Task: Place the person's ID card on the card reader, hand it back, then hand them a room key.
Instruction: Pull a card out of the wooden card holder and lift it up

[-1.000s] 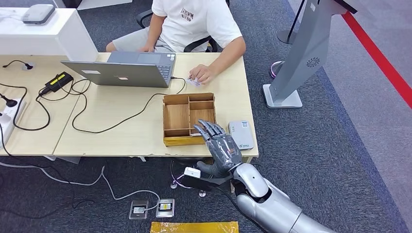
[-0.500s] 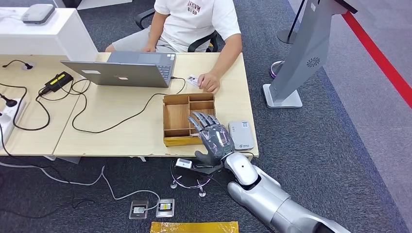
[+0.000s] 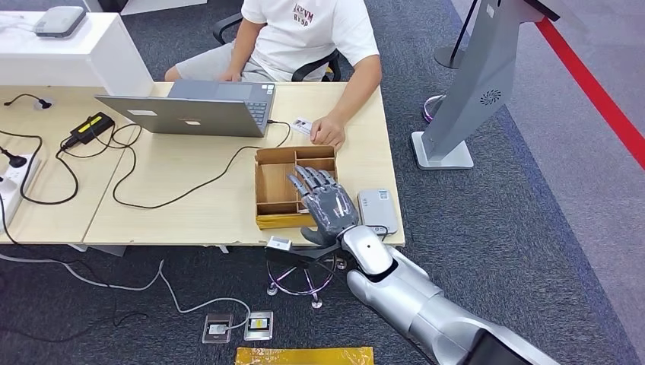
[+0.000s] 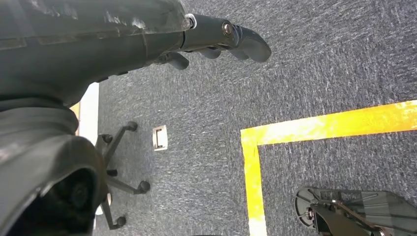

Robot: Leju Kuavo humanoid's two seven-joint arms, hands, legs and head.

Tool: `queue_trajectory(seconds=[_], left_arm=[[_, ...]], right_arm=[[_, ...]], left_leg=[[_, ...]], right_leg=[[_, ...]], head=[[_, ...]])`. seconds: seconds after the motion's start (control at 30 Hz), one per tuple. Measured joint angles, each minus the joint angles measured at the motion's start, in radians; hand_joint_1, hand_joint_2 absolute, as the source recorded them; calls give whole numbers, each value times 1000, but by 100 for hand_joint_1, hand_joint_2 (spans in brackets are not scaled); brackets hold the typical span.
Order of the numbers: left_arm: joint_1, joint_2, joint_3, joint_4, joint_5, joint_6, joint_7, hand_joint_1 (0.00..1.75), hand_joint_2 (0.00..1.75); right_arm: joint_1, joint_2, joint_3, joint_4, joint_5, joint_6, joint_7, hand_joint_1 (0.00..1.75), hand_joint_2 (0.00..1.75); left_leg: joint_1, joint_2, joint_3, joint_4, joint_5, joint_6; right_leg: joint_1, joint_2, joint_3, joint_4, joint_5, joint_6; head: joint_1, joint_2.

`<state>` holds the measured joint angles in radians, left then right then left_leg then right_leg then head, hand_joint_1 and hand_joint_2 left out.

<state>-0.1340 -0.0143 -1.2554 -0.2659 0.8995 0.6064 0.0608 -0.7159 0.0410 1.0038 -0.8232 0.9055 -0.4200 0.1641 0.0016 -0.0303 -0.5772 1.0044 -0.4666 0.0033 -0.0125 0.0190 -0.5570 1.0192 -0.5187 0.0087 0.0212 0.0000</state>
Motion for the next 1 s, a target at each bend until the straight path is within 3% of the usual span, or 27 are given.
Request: queue_trajectory(seconds=[0.33,1.0], left_arm=[[0,-1,0,0,4,-1,13,0,0],[0,0,0,0,3,-3,13,0,0]], right_arm=[[-33,43,1,125,-6,-7,-7,0,175],[-37,40,0,199,-52,-7,-13,0,175]], left_leg=[[0,0,0,0,0,0],[0,0,0,0,0,0]], right_leg=[[0,0,0,0,0,0],[0,0,0,0,0,0]], head=[[0,0],[0,0]])
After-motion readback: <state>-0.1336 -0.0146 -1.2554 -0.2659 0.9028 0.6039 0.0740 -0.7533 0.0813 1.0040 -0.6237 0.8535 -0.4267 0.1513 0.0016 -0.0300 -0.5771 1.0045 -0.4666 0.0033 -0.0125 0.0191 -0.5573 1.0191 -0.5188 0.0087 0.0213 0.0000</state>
